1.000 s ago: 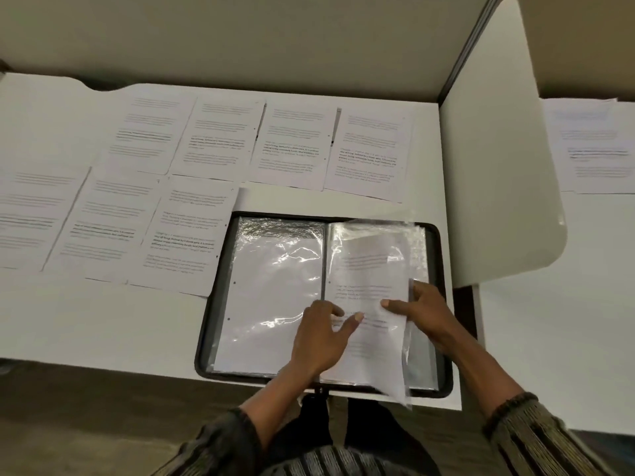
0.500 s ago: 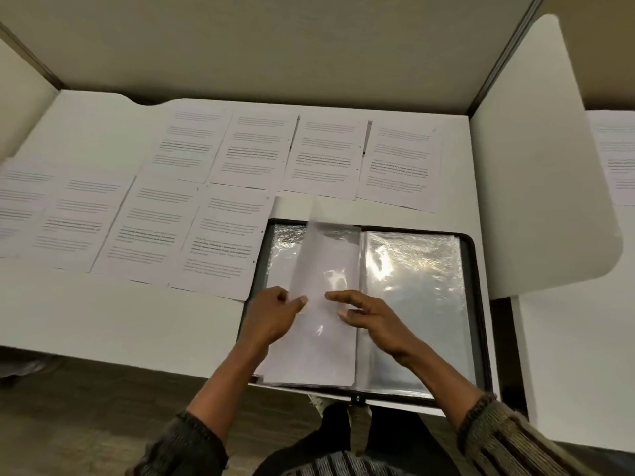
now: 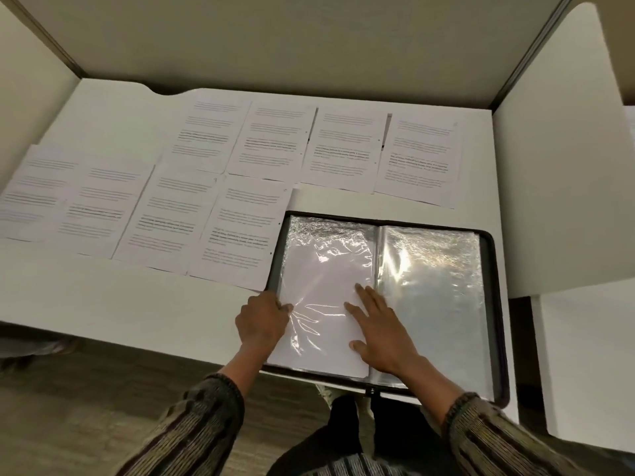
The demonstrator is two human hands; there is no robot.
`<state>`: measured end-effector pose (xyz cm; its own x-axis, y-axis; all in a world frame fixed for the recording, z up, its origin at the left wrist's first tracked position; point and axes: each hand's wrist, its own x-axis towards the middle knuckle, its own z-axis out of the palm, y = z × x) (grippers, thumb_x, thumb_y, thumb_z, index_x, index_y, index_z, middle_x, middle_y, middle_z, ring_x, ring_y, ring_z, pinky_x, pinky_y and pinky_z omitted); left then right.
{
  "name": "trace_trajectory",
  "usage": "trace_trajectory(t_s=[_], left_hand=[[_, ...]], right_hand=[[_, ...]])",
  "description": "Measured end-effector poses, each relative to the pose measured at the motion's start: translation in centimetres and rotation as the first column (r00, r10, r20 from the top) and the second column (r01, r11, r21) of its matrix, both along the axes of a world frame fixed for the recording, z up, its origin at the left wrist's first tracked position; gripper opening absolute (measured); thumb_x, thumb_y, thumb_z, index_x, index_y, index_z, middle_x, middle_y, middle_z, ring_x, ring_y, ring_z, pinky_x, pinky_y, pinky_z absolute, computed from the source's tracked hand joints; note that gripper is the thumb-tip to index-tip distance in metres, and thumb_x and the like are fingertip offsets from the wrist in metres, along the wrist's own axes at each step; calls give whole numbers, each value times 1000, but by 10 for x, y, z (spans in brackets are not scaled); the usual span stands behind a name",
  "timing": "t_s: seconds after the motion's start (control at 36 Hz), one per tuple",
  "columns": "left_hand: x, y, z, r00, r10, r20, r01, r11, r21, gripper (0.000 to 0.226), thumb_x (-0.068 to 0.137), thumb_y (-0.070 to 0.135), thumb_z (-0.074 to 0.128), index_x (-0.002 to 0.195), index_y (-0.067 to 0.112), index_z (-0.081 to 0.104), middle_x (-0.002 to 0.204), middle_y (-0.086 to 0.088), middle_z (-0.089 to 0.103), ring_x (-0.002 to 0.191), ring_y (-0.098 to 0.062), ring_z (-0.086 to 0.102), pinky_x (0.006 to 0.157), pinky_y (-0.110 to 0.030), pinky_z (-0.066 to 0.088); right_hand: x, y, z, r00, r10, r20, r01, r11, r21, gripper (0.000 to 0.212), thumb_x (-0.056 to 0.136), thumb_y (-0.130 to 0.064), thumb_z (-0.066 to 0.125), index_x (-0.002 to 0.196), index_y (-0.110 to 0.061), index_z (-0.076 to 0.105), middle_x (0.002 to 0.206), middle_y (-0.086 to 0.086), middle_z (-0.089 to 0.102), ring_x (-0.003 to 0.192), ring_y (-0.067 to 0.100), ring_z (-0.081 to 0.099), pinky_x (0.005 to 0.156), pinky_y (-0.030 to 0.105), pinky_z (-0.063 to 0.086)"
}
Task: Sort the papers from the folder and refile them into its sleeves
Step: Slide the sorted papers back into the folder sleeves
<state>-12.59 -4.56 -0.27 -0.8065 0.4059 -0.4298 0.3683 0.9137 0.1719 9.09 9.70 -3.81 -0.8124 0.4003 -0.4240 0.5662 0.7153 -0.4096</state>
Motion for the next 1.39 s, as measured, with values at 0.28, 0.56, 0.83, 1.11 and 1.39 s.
trace_trajectory(t_s=[0.28,0.56,0.83,1.11,1.39], left_hand=[[7,12,17,954,-235,-183,166,929,-330,36,103,55,59,116,23,70,105,3,71,99,-19,72,72,-29,49],[0,23,37,929,163,332,-207,973,99,55,87,60,78,102,8,72,86,-1,80,75,-19,78,78,-37,66],[-73,23,70,968,-115,224,66,975,212,40,87,64,75,89,24,72,88,8,73,82,-11,70,85,-41,63],[-283,30,87,984,-108,143,78,976,205,37,88,57,79,85,21,72,80,6,77,72,-11,74,78,-39,64],[-487,41,51,965,-95,245,32,968,250,39,90,46,83,82,9,75,73,0,78,71,-18,77,73,-36,64]], right_hand=[[-4,13,11,1000,26,-2,-26,999,-22,71,97,-40,66,160,-32,35,175,-3,1,161,24,-1,126,42,22],[-25,45,32,999,2,-54,-6,996,-87,65,95,-47,67,152,-30,41,153,-4,38,145,17,32,107,40,48],[-124,66,70,972,66,-226,-67,998,5,88,94,-72,57,160,-18,33,160,3,41,148,23,33,120,38,32],[-310,69,80,957,87,-276,-72,995,65,91,94,-72,56,161,-18,29,163,7,33,150,25,28,121,42,32],[-476,70,73,990,8,-138,-3,999,42,87,96,-65,59,161,-17,27,166,11,27,155,27,20,116,47,38]])
